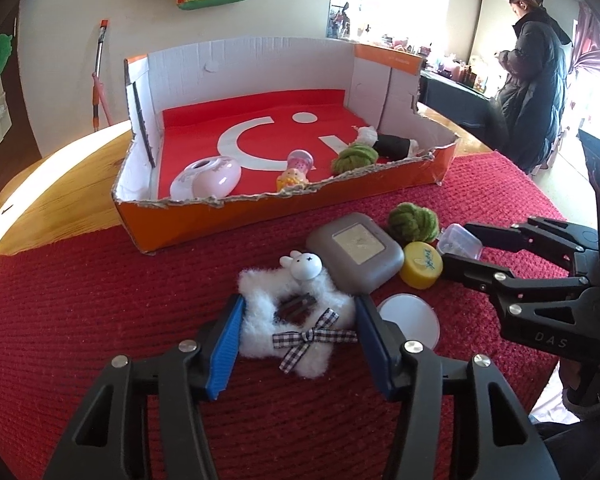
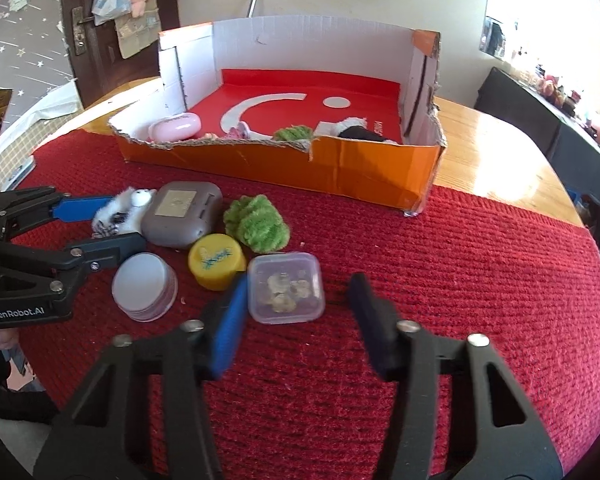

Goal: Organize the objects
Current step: 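Grasp the white bunny plush with the left tool while the right tool grasps the clear plastic box, then carry the bunny plush with the left tool while the right tool carries the clear box into the box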

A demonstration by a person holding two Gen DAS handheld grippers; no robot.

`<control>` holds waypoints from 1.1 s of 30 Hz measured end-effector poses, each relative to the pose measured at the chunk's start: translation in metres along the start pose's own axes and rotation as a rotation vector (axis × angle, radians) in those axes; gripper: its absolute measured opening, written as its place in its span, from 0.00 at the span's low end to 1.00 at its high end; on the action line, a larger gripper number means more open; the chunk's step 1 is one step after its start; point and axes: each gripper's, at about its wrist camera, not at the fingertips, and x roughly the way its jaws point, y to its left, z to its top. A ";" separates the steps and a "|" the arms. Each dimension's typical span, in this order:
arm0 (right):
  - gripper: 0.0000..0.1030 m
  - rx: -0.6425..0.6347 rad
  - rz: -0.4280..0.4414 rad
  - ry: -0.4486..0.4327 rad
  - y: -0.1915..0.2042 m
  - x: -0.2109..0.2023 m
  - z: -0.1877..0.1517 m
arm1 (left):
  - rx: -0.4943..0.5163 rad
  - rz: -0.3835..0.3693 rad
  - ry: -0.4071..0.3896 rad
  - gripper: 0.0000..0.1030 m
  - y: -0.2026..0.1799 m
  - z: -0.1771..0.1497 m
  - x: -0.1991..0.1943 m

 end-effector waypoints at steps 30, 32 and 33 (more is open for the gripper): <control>0.32 0.011 0.015 -0.063 0.002 -0.023 0.009 | -0.003 0.020 -0.104 0.54 -0.001 0.011 -0.036; 0.32 0.011 0.020 -0.074 0.003 -0.027 0.012 | -0.005 0.014 -0.112 0.54 -0.001 0.013 -0.039; 0.32 0.012 0.025 -0.079 0.003 -0.029 0.014 | -0.007 0.009 -0.115 0.54 0.000 0.015 -0.042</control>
